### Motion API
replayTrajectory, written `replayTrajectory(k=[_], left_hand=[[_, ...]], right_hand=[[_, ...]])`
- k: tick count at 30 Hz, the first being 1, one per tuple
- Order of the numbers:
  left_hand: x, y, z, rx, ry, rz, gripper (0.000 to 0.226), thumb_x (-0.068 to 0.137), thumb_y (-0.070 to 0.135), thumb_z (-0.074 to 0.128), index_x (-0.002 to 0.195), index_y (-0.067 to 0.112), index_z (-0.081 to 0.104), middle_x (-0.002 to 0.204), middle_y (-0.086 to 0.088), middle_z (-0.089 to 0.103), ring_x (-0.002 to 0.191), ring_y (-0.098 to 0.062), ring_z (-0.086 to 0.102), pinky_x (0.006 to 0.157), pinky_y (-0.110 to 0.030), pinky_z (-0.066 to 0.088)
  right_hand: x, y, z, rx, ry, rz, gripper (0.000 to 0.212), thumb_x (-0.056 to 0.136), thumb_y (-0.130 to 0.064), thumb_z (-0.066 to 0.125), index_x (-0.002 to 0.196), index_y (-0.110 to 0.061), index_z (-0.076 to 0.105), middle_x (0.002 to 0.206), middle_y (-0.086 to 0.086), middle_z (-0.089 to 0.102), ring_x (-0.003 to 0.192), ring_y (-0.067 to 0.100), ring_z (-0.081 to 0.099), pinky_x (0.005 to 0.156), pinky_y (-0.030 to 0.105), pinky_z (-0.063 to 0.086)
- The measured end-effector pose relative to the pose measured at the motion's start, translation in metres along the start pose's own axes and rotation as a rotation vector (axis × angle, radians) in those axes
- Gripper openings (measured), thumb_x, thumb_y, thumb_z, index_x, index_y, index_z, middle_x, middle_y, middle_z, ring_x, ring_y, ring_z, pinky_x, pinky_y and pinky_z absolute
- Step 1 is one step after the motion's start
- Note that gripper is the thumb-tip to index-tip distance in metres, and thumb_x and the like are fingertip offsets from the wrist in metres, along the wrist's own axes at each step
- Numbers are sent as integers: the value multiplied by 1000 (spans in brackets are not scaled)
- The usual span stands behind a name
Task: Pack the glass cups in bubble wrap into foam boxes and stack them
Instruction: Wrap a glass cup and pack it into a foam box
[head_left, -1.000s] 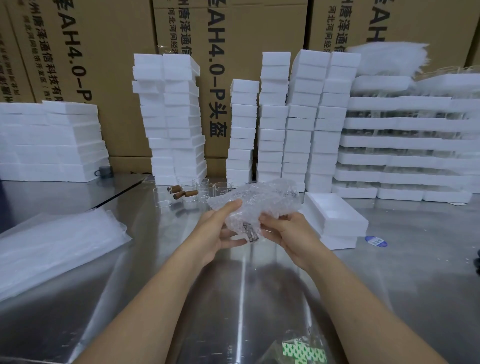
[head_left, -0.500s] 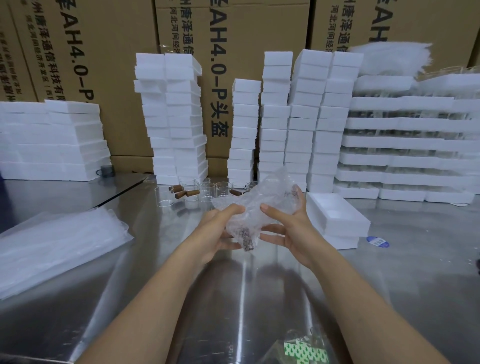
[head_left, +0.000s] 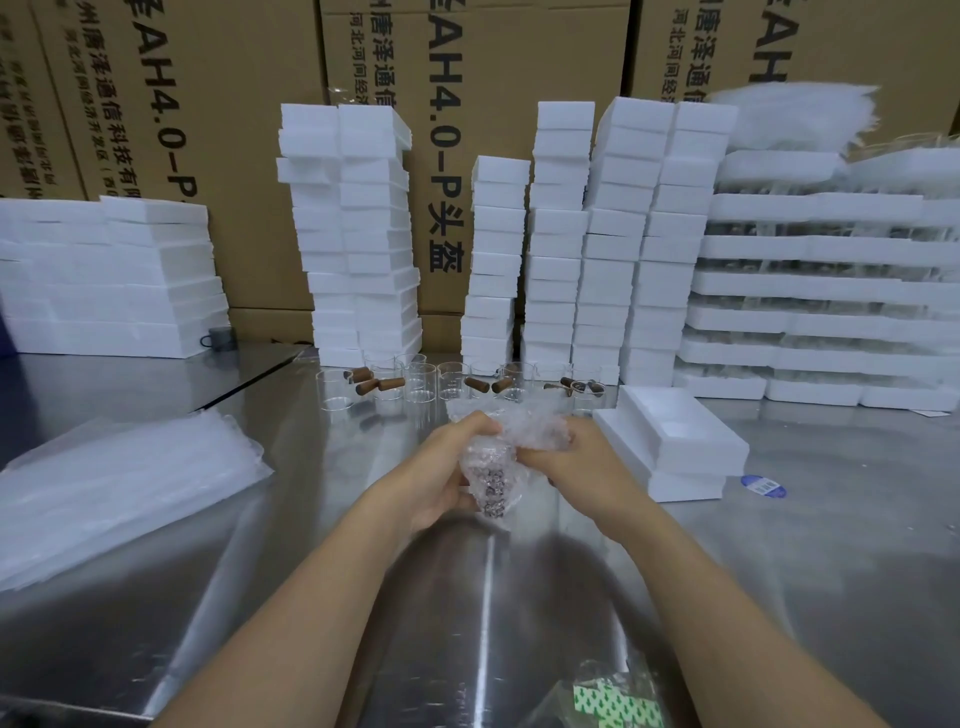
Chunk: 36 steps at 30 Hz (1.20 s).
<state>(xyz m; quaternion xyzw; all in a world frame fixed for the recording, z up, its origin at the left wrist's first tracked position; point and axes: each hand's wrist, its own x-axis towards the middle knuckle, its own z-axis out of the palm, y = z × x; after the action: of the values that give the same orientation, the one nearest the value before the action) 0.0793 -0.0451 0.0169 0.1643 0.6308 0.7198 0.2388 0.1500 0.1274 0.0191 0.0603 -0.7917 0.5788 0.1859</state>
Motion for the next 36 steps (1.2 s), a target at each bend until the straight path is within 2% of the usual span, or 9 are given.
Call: replayTrajectory(k=[4, 7, 14, 17, 24, 27, 31, 34, 36], left_hand=[[1, 0, -1, 31, 37, 0, 82, 64, 46, 76, 135, 8, 63, 122, -29, 73, 95, -35, 67, 90, -53, 54], [2, -1, -2, 31, 31, 13, 94, 56, 50, 79, 139, 9, 61, 130, -27, 71, 99, -36, 71, 92, -54, 57], [9, -4, -3, 2, 18, 21, 94, 59, 49, 83, 141, 12, 57, 125, -24, 75, 92, -34, 74, 82, -50, 60], [10, -6, -1, 9, 35, 42, 85, 61, 47, 85, 135, 14, 60, 122, -21, 76, 92, -33, 75, 82, -53, 61], [8, -11, 3, 90, 26, 70, 66, 69, 45, 85, 127, 17, 71, 128, -21, 74, 108, -43, 73, 89, -53, 55], [8, -9, 3, 53, 41, 90, 63, 71, 47, 84, 125, 17, 72, 130, -21, 72, 100, -36, 72, 82, -45, 56], [9, -5, 2, -38, 143, 115, 79, 61, 54, 86, 129, 17, 69, 130, -22, 73, 98, -31, 73, 72, -40, 59], [10, -3, 1, -109, 209, 120, 88, 55, 55, 85, 132, 17, 67, 126, -19, 75, 97, -30, 74, 82, -46, 63], [11, -4, 0, -101, 205, 128, 83, 59, 54, 84, 130, 15, 68, 113, -15, 80, 90, -27, 76, 79, -44, 64]], right_hand=[[1, -7, 2, 287, -96, 202, 35, 72, -39, 70, 88, -8, 71, 81, 5, 59, 72, 16, 55, 62, 32, 47], [4, -8, 2, 421, -69, 293, 27, 95, -37, 62, 98, -13, 73, 84, 6, 63, 74, 17, 56, 63, 32, 49], [5, -2, 2, 38, 227, 101, 15, 93, -22, 75, 102, -14, 66, 94, 7, 67, 79, 18, 60, 64, 26, 49], [2, -1, 1, -61, 330, 0, 16, 86, -21, 81, 86, -17, 65, 78, -2, 62, 71, 12, 56, 70, 30, 43], [-4, -10, 0, -28, -35, 99, 40, 97, -6, 51, 60, -21, 48, 54, -7, 36, 49, 9, 33, 51, 20, 28], [-4, -15, -3, 69, -43, 170, 37, 98, -15, 58, 62, -24, 62, 60, -5, 47, 52, 12, 42, 54, 22, 33], [-1, -21, 0, 167, 168, 163, 7, 95, -27, 70, 94, -30, 76, 84, -6, 71, 52, 14, 47, 52, 22, 41], [0, -20, 0, 181, 251, 120, 15, 94, -22, 65, 89, -29, 78, 92, -4, 75, 51, 13, 42, 46, 20, 36], [-2, -20, 4, 120, 138, 124, 22, 95, -20, 58, 96, -28, 79, 90, 6, 73, 50, 14, 41, 48, 24, 34]])
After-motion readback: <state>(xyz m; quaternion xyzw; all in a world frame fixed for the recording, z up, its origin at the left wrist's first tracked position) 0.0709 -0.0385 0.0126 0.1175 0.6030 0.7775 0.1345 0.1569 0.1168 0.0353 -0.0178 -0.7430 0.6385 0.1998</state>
